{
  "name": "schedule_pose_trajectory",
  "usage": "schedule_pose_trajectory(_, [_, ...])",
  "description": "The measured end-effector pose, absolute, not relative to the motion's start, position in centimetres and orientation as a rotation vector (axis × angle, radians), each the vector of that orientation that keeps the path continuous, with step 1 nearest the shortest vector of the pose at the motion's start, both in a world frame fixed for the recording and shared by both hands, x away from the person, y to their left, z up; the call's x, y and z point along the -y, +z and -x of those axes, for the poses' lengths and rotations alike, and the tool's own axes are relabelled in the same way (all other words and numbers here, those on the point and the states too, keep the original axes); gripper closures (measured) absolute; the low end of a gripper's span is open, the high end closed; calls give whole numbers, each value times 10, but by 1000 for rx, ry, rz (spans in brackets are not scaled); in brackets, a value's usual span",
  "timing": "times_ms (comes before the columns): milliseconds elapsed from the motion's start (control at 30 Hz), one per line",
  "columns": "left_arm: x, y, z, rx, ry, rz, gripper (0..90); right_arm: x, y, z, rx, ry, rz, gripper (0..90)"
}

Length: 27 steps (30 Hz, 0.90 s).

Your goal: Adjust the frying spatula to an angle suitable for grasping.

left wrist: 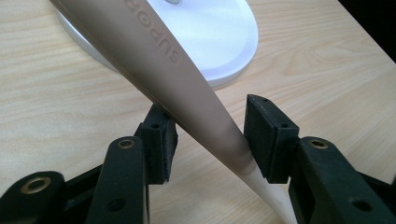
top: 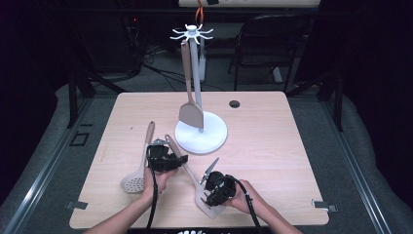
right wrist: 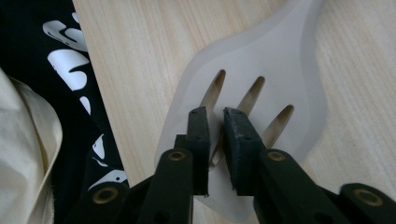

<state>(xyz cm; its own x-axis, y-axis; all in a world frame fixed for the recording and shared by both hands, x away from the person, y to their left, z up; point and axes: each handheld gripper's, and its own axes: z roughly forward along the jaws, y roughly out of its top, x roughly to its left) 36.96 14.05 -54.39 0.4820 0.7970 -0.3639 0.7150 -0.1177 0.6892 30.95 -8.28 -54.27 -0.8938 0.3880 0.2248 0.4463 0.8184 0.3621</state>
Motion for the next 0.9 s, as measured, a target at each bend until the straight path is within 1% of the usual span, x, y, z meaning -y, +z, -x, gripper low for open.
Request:
schedule_pose_trajectory(67, [-141,-543,-369,-1261,118,-1854,556,85,-538,-313,2841,-703,692,755])
schedule_pose_trajectory(233, [-142,-541,-367,-1254,120,-1849,564,86,-529,-321,2826,-857,857,642])
schedule_pose_trajectory(367, [-142,-538,-365,-1241,129,-1838,571,76,-533,-327,2838,-912,967,597])
schedule_pose_trajectory(533, [-140,-532,-360,-1213,149,-1827,581,67,-538,-332,2834,-969,999,606])
schedule_pose_trajectory(733, [-138,-525,-355,-1189,165,-1812,593,67,-542,-335,2792,-1003,993,679])
schedule_pose_trajectory(900, [-139,-521,-352,-1172,147,-1780,612,71,-540,-335,2778,-1027,999,710])
